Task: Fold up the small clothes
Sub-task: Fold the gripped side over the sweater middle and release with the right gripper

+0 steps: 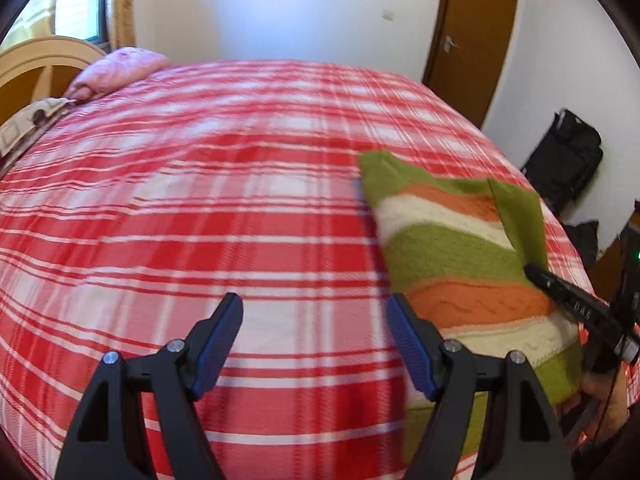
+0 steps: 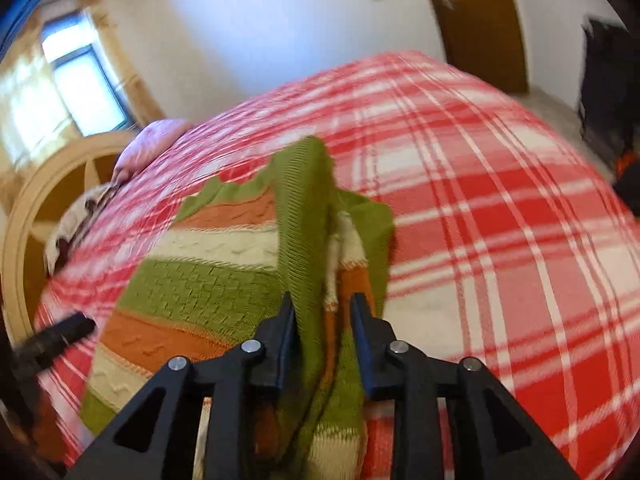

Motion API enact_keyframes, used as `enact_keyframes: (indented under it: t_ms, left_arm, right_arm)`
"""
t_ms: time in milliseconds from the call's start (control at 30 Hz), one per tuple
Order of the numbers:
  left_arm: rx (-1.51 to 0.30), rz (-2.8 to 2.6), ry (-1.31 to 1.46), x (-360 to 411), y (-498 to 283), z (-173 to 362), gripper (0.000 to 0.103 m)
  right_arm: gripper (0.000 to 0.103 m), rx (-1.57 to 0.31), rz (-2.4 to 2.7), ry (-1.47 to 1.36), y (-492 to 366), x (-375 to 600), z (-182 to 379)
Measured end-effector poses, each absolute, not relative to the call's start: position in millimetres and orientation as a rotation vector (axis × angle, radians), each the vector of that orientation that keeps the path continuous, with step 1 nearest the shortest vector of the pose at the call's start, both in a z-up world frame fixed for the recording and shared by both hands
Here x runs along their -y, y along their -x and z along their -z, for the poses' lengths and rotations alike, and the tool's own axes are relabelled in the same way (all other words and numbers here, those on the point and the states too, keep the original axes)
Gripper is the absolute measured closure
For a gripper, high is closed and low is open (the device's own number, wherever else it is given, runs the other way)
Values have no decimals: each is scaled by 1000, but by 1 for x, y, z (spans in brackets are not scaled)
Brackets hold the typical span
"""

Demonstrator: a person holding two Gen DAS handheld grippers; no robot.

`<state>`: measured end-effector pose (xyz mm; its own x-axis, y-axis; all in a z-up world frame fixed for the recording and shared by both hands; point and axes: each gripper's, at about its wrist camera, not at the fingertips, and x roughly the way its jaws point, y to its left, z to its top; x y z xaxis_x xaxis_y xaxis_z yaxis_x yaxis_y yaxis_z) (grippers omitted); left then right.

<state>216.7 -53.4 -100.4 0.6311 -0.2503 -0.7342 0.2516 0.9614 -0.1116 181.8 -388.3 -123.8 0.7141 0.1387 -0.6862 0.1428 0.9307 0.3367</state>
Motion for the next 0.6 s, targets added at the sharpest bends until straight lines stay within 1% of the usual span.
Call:
enact_keyframes:
  t_ms: [33,67,133,167,267,433,600]
  left_arm:
    - [-846,295,-15,59,-216,102,26]
    - [-849,302,-35,65,-215,103,26]
    - [-851,307,-72,73,-211,103,26]
    - [-852,302,-86,76,-210,102,26]
    - [-843,260,-134,83,-207,103,26]
    - [-835,225,-159,87,-204,100,26]
    - [-829,204,-193,88,-197,99,26]
  right_arm:
    - [66,-796,33,-375,-179,387,122]
    - [62,-809,117,-325,-174,383,115]
    - [61,-726,279,-190,-150,365,89]
    - [61,-689,279,-162,-141,356,79]
    - [61,-650,141,-199,-115,334,63]
    - [60,-709,115,-234,-96,317,76]
    - [60,-848,117,-239,-105,307,111]
